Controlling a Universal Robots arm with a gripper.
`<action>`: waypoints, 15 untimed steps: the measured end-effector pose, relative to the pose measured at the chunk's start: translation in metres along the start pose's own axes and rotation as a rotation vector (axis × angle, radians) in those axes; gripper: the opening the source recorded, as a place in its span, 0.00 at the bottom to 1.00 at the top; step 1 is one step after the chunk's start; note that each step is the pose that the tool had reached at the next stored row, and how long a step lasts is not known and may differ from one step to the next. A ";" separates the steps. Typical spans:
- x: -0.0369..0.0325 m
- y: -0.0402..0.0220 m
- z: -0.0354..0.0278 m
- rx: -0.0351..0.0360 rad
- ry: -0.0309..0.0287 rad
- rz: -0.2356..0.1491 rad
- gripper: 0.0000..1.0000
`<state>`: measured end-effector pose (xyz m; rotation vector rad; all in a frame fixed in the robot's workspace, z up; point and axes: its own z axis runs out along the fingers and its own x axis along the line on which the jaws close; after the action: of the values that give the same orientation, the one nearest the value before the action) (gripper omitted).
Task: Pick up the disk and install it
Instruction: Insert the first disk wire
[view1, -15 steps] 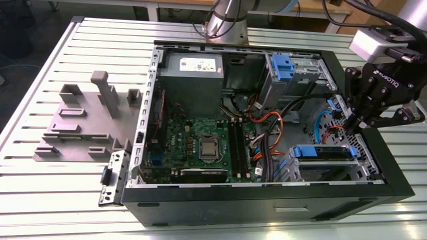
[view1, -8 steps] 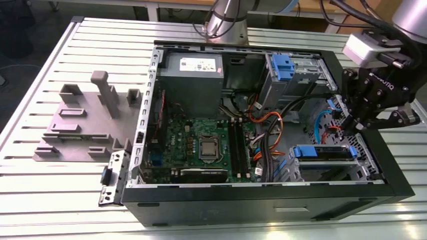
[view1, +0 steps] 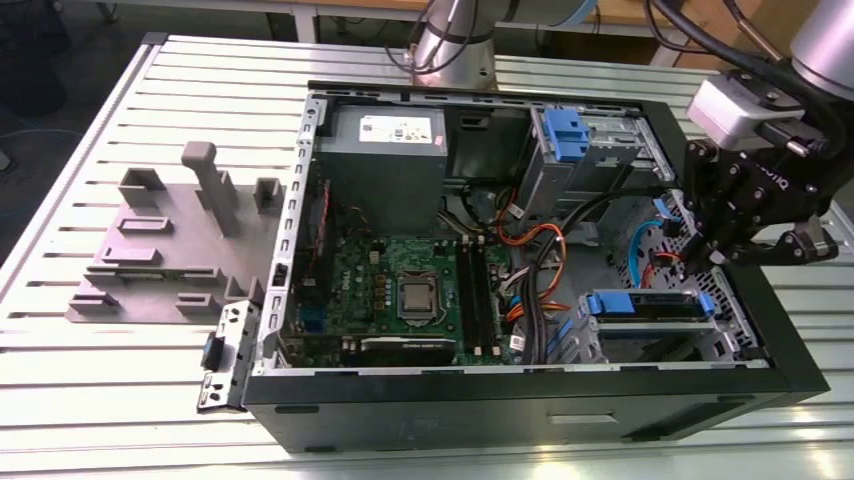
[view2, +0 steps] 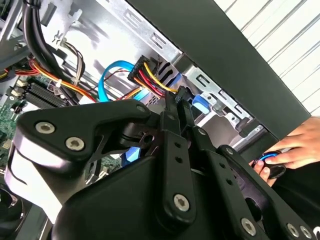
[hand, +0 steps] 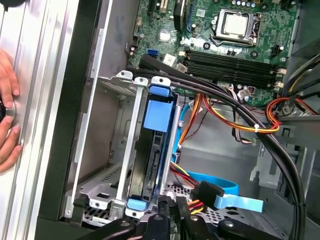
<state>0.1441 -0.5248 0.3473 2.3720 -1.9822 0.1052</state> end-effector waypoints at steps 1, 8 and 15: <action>0.0014 0.0004 0.0004 0.0008 -0.0022 0.000 0.18; 0.0022 0.0063 0.0027 0.0134 -0.0022 0.006 0.18; 0.0048 0.0100 0.0055 0.0216 -0.0047 0.014 0.18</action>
<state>0.1352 -0.5316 0.3422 2.3742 -2.0098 0.1222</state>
